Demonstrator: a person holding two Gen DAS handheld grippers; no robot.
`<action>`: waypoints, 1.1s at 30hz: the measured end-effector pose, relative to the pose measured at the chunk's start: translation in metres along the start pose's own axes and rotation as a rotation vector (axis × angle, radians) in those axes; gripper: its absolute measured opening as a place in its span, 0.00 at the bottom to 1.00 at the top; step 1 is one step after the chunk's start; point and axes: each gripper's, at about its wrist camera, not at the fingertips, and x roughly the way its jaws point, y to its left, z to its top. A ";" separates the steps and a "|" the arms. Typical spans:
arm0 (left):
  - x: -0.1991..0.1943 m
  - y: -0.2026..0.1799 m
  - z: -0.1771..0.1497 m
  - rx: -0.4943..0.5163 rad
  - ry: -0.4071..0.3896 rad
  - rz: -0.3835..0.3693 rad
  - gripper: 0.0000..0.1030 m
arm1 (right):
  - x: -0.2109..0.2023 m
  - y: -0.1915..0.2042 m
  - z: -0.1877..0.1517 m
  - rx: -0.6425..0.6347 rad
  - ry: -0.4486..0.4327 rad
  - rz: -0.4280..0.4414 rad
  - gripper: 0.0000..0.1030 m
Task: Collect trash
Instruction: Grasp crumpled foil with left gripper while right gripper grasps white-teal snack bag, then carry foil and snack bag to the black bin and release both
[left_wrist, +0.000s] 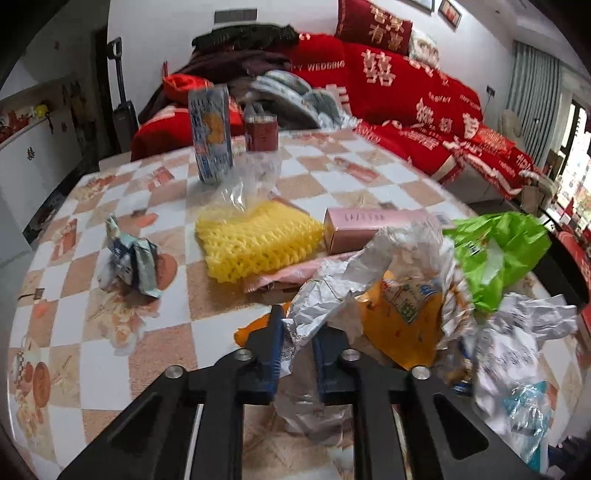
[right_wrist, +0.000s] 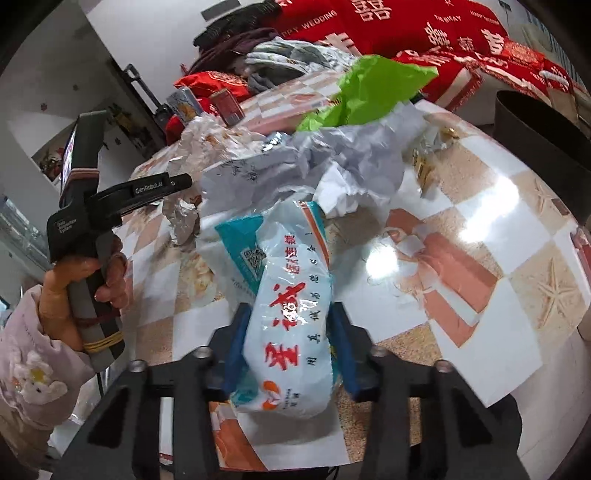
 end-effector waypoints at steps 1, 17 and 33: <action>-0.008 0.002 0.001 -0.003 -0.017 -0.007 1.00 | -0.005 0.001 -0.001 -0.009 -0.010 0.019 0.35; -0.113 -0.046 0.048 0.070 -0.192 -0.170 1.00 | -0.079 -0.033 0.039 0.028 -0.218 0.112 0.34; -0.060 -0.300 0.082 0.340 -0.110 -0.343 1.00 | -0.178 -0.190 0.057 0.286 -0.403 -0.067 0.34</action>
